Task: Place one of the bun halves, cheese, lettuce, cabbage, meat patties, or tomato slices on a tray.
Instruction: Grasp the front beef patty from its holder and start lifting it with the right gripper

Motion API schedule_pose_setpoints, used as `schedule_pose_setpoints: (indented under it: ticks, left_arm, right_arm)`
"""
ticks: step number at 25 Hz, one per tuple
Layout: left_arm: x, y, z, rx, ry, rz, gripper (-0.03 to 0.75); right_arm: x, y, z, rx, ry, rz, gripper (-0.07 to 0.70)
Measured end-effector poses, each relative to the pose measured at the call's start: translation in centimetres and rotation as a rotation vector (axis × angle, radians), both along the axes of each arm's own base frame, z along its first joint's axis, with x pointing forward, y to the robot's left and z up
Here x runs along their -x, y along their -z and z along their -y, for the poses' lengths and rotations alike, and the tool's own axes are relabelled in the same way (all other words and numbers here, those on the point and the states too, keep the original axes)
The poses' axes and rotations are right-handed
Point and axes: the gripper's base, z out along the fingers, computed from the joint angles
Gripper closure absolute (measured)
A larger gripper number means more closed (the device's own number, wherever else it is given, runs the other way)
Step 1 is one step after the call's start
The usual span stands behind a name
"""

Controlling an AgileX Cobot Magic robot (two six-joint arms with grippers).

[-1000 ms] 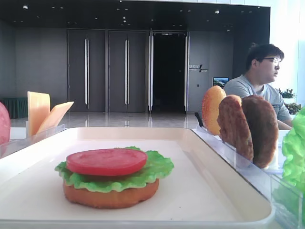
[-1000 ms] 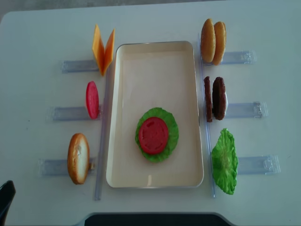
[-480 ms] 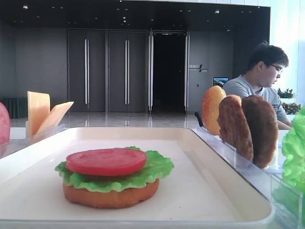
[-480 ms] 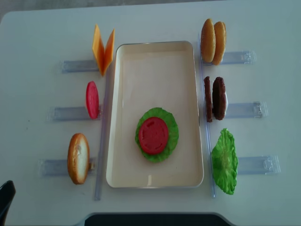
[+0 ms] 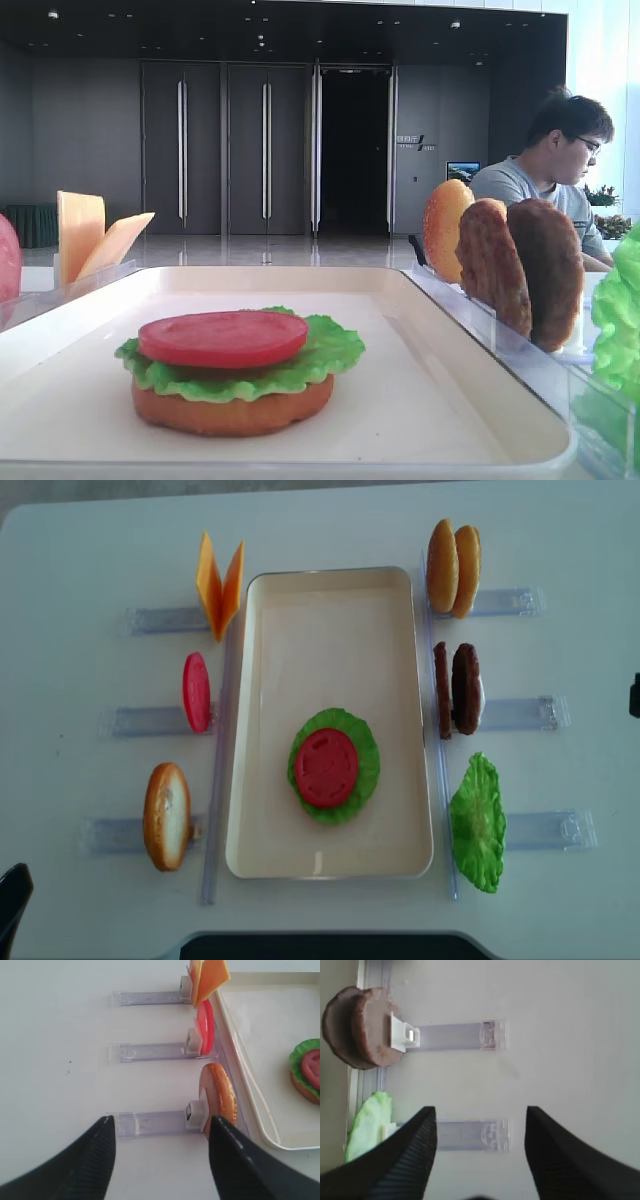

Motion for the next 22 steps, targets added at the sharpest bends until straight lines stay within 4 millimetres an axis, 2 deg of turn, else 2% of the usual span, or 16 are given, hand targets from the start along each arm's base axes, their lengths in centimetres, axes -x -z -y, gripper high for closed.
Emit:
schedule_pose_setpoints:
  ticks: [3,6,13,16,22]
  left_arm:
    - [0.0,0.0,0.0,0.0,0.0,0.0,0.263]
    - [0.0,0.0,0.0,0.0,0.0,0.0,0.263]
    - [0.0,0.0,0.0,0.0,0.0,0.0,0.263]
    - [0.0,0.0,0.0,0.0,0.0,0.0,0.263]
    - [0.0,0.0,0.0,0.0,0.0,0.0,0.263]
  right_arm:
    - [-2.7,-0.4,0.1,0.004,-0.001,-0.034,0.253]
    - [-4.3,-0.5,0.1,0.003,-0.005,-0.07,0.253]
    - [-4.5,-0.7,-0.4,0.005,-0.031,-0.099,0.253]
    - [-4.3,-0.7,-2.1,-0.004,-0.069,-0.104,0.253]
    - [-3.3,-1.0,-7.4,0.006,-0.13,-0.065,0.253]
